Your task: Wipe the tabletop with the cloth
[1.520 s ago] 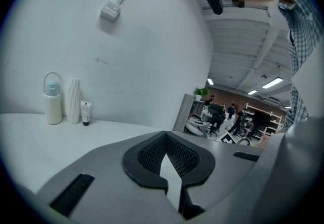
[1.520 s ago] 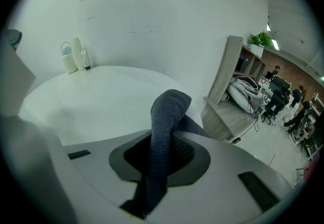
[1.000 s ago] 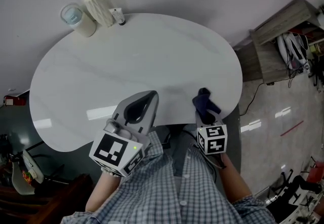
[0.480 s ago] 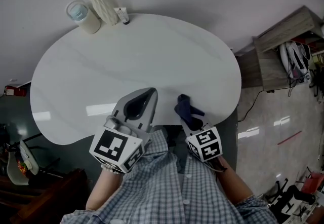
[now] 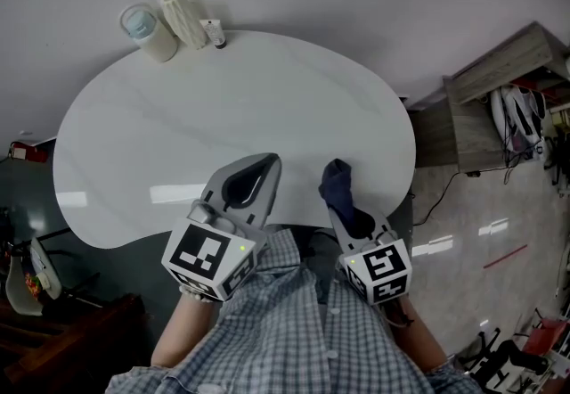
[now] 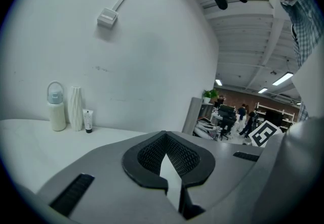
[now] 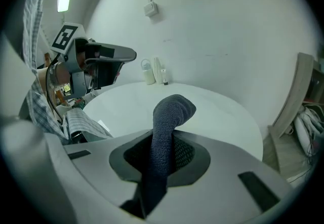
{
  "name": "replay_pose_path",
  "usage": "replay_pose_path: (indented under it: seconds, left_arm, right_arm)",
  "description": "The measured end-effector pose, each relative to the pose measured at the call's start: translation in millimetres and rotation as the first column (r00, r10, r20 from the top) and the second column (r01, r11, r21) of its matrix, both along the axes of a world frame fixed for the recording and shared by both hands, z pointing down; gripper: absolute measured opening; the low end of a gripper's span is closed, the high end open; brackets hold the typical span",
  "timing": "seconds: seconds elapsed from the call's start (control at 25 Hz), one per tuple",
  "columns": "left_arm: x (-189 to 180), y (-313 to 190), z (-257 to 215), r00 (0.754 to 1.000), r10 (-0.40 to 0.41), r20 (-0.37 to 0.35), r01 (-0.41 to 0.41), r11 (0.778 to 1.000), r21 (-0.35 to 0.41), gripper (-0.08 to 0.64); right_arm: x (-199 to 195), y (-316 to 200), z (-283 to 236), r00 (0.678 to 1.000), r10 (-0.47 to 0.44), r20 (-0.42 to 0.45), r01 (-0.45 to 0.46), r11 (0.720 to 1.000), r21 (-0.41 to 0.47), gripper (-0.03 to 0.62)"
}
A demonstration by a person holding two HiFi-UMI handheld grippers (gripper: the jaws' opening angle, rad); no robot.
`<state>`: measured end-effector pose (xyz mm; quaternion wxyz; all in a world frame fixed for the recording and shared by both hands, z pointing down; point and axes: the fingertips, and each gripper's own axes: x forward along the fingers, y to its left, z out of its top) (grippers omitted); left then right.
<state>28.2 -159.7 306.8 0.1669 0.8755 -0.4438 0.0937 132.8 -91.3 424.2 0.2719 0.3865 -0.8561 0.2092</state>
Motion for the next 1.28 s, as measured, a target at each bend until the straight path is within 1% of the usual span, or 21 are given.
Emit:
replay_pose_path:
  seconds: [0.2, 0.32, 0.44, 0.56, 0.68, 0.76, 0.92, 1.04, 1.16, 1.28]
  left_arm:
    - [10.2, 1.7, -5.2, 1.000, -0.018, -0.007, 0.018, 1.000, 0.008, 0.005]
    - [17.1, 2.5, -8.2, 1.000, -0.016, -0.002, 0.016, 1.000, 0.019, 0.005]
    - [24.5, 2.2, -14.6, 1.000, -0.011, 0.005, 0.011, 0.999, 0.041, 0.005]
    - [27.7, -2.7, -25.4, 1.000, -0.021, 0.020, 0.020, 0.998, 0.057, 0.005]
    - [30.6, -6.5, -33.8, 1.000, -0.008, 0.022, 0.006, 0.996, 0.090, 0.005]
    - [32.8, -6.5, -35.8, 1.000, 0.000, 0.014, -0.001, 0.995, 0.100, 0.005]
    - [40.0, -3.5, -33.2, 1.000, 0.010, 0.001, -0.010, 0.996, 0.091, 0.005]
    - [44.1, -0.9, -29.3, 1.000, 0.025, 0.015, -0.026, 0.996, 0.083, 0.005]
    - [48.1, -0.3, -32.6, 1.000, 0.028, 0.000, -0.028, 0.995, 0.094, 0.005]
    - [50.5, 0.1, -31.1, 0.999, 0.033, 0.000, -0.033, 0.995, 0.093, 0.005]
  right_arm:
    - [15.6, -14.4, -32.5, 1.000, 0.018, 0.012, -0.019, 0.996, 0.083, 0.052]
    - [22.5, -23.3, -52.0, 1.000, 0.011, 0.011, -0.013, 0.989, 0.147, 0.052]
    - [28.8, -30.9, -71.0, 0.999, 0.020, 0.031, -0.026, 0.982, 0.188, 0.052]
    - [32.6, -41.4, -92.6, 0.998, 0.030, 0.055, -0.043, 0.968, 0.246, 0.052]
    - [31.0, -50.1, -107.8, 0.998, 0.026, 0.063, -0.044, 0.954, 0.298, 0.052]
    - [30.1, -51.7, -111.7, 0.998, 0.023, 0.062, -0.041, 0.949, 0.311, 0.052]
    - [30.7, -48.1, -111.2, 0.999, 0.009, 0.049, -0.024, 0.950, 0.311, 0.052]
    - [31.5, -46.4, -110.1, 0.999, 0.014, 0.052, -0.029, 0.952, 0.305, 0.052]
    - [31.9, -44.5, -109.6, 0.998, 0.020, 0.057, -0.036, 0.953, 0.301, 0.052]
    - [33.3, -45.2, -109.2, 0.998, 0.028, 0.063, -0.046, 0.952, 0.303, 0.052]
